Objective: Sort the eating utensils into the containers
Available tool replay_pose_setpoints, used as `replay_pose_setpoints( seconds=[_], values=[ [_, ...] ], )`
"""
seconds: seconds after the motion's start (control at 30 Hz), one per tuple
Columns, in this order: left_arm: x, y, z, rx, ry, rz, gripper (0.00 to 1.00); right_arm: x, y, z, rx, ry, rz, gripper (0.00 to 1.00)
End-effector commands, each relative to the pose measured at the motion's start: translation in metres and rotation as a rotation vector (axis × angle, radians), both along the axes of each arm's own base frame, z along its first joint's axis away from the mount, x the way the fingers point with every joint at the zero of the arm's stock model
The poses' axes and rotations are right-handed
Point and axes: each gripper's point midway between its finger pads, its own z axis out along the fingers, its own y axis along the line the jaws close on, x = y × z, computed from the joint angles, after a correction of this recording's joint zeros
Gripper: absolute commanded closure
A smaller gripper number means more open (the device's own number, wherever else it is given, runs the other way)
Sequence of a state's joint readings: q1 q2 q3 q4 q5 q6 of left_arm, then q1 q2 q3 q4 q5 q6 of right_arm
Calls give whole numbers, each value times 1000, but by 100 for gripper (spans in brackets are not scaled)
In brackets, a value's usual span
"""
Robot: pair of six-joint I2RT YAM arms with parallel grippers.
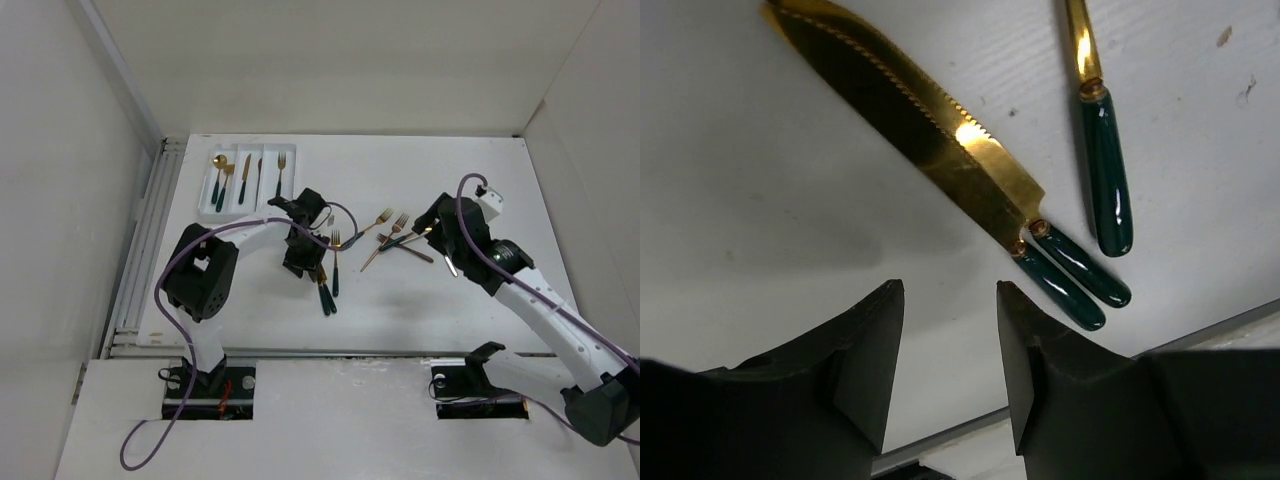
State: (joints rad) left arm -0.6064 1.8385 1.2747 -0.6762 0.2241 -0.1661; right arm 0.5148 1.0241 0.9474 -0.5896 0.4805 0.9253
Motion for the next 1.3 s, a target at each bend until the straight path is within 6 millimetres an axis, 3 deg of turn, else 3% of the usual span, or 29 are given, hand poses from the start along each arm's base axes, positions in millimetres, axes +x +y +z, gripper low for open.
replay_pose_setpoints(
  seconds=[0.0, 0.17, 0.4, 0.53, 0.6, 0.73, 0.77, 0.83, 1.03, 1.13, 1.17, 1.27],
  values=[
    [-18, -15, 2, -22, 16, -22, 61, -11, -14, 14, 28, -46, -75, 19],
    [-49, -32, 0, -39, 16, -102, 60, -27, -29, 17, 27, -69, -115, 19],
    [-33, -29, -12, 15, -4, -44, 58, -38, -40, 22, 43, -91, -153, 19],
    [-36, -26, -19, 36, 20, -44, 58, -38, -42, 24, 37, -94, -162, 19],
    [-37, -15, -27, 89, 7, -36, 58, -38, -44, 25, 33, -98, -169, 19],
    [-36, 9, -43, 146, 17, -4, 66, -37, -47, 26, 23, -104, -183, 19],
    [-33, 12, -43, 146, 18, 9, 78, -37, -49, 26, 18, -108, -191, 19],
    [-31, 16, -47, 172, 10, 12, 87, -36, -48, 30, 24, -115, -191, 19],
    [-16, 30, -49, 263, -54, -21, 90, -38, -55, 32, 3, -118, -213, 19],
    [-18, 42, -60, 284, -28, -20, 91, -37, -56, 32, -2, -121, -221, 19],
    [-22, 44, -62, 291, -20, -21, 96, -37, -56, 32, -2, -121, -221, 19],
    [-17, 37, -60, 263, -31, -42, 100, -37, -56, 32, -2, -121, -221, 19]
  ],
)
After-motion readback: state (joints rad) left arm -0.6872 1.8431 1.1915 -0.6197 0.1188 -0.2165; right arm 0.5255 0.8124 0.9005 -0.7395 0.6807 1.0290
